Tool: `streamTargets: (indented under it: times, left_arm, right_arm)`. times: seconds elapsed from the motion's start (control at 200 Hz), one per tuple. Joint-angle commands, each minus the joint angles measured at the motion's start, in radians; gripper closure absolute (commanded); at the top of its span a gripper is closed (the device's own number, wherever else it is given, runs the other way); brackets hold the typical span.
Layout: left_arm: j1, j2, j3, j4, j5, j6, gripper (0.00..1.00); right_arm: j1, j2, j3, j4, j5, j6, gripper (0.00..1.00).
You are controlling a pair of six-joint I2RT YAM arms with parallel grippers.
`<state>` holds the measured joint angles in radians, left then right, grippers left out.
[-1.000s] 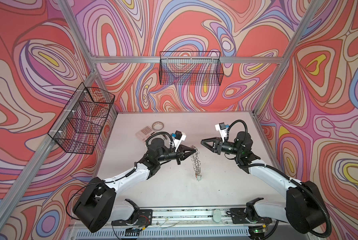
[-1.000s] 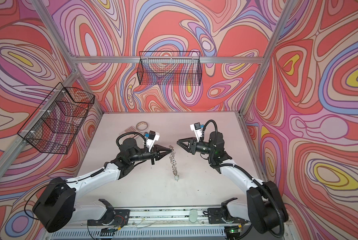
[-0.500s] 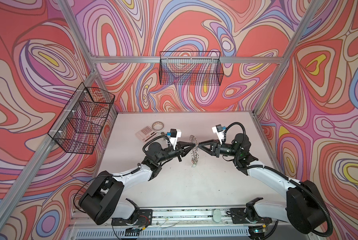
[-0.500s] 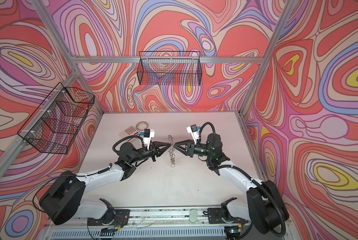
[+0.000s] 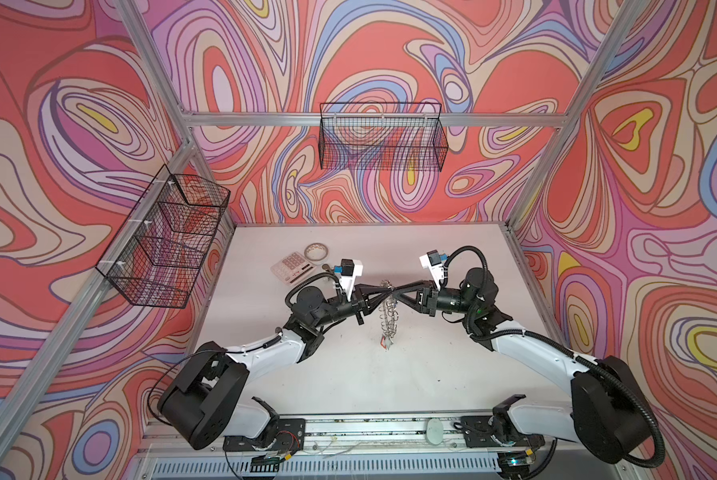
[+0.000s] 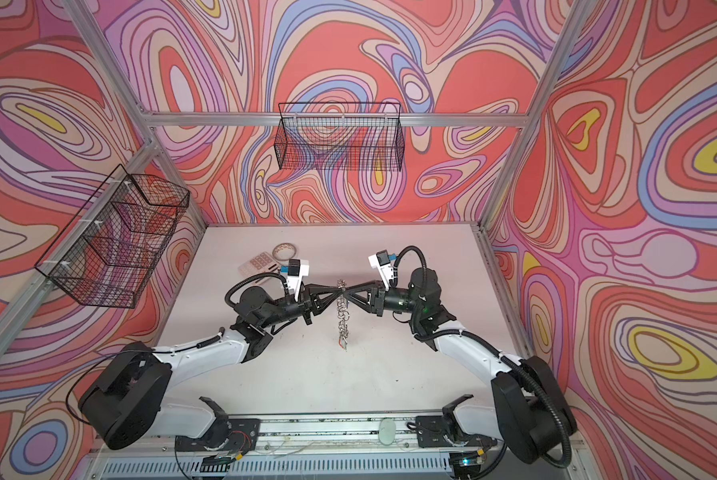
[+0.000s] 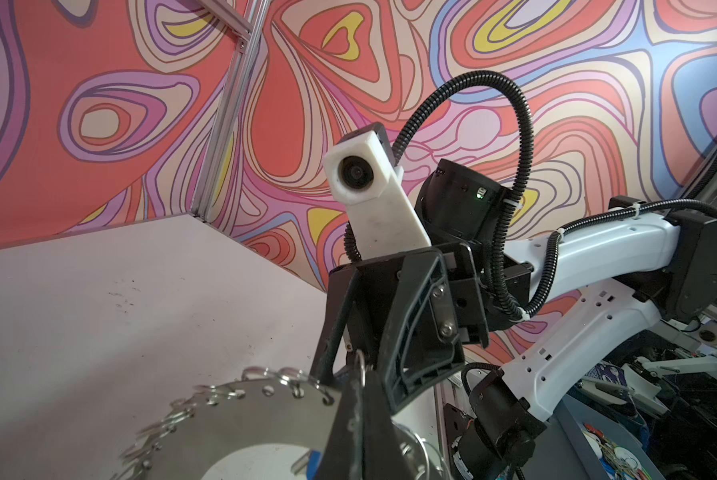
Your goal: Put the keys on the keyring
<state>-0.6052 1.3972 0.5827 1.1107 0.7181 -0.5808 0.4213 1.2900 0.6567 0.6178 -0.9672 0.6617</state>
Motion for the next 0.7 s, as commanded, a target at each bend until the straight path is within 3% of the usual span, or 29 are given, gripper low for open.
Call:
streamTargets:
  times: [0.0, 0.17, 0.295, 0.561, 0.696]
  left_arm:
    - [-0.008, 0.005, 0.003, 0.092, 0.001, -0.012, 1.0]
    - [-0.008, 0.002, 0.002, 0.073, 0.009, -0.002, 1.0]
    - [-0.008, -0.008, -0.007, 0.028, 0.018, 0.024, 1.0]
    - [0.002, -0.066, 0.0, -0.176, 0.076, 0.101, 1.0]
    - [0.016, -0.103, 0.023, -0.297, 0.106, 0.148, 0.92]
  right_arm:
    - [0.023, 0.017, 0.027, 0.03, 0.002, 0.005, 0.73]
    - [0.031, 0.026, 0.028, 0.04, 0.007, 0.01, 0.92]
    - [0.031, 0.025, 0.02, 0.045, 0.02, 0.009, 1.0]
    - [0.032, -0.003, 0.007, -0.035, 0.092, -0.086, 1.0]
    - [0.034, -0.021, 0.02, -0.131, 0.127, -0.173, 1.0]
